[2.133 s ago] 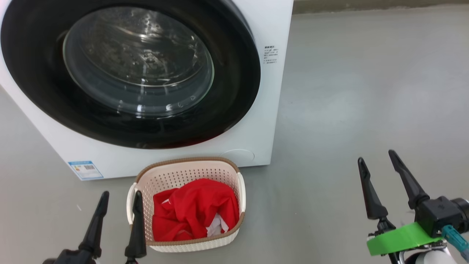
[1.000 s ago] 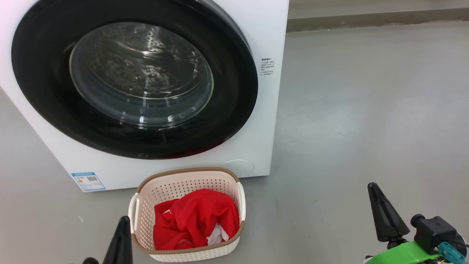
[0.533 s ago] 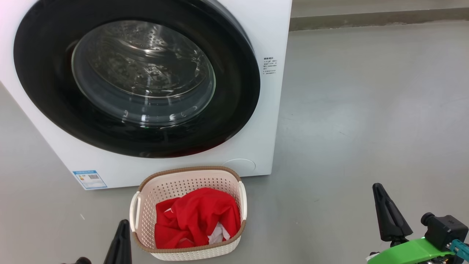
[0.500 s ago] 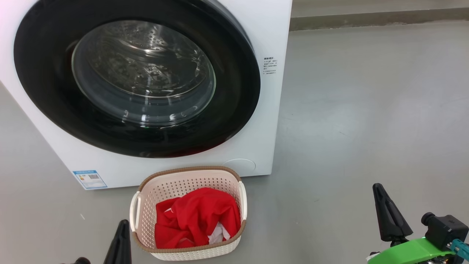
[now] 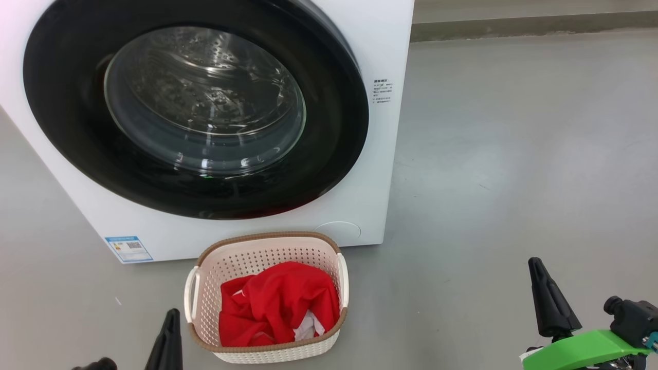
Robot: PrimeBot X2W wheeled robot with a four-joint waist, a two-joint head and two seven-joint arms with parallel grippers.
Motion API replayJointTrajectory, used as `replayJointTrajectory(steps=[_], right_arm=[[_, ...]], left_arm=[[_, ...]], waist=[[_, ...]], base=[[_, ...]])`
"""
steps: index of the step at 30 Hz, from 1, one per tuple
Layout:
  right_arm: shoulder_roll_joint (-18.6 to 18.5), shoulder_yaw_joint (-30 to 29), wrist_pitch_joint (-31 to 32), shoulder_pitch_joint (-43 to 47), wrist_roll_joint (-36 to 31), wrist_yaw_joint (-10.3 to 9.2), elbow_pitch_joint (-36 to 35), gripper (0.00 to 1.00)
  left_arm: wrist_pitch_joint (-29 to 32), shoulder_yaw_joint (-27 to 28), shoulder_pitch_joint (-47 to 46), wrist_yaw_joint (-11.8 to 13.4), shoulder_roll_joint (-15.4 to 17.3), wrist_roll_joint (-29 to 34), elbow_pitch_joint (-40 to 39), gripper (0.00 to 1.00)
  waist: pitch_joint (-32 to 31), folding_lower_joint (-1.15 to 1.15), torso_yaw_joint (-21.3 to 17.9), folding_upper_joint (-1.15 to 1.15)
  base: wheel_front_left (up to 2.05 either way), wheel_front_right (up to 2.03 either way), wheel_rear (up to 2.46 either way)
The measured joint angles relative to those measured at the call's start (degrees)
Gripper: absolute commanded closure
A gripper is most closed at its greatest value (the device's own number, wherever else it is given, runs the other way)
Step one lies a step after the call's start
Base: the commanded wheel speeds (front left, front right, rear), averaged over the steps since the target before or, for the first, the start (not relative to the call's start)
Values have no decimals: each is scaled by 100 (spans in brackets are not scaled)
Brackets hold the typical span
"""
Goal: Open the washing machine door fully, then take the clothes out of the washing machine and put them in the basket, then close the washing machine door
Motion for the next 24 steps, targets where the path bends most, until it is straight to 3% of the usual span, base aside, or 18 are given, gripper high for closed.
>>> replayJointTrajectory(steps=[24], right_arm=[[-108,11,314,-216,1726,-1,124,100]], left_arm=[[339,96,-198,-154,9,-1614,224,100]], waist=[[21,0,76,0]], base=[[0,0,0]])
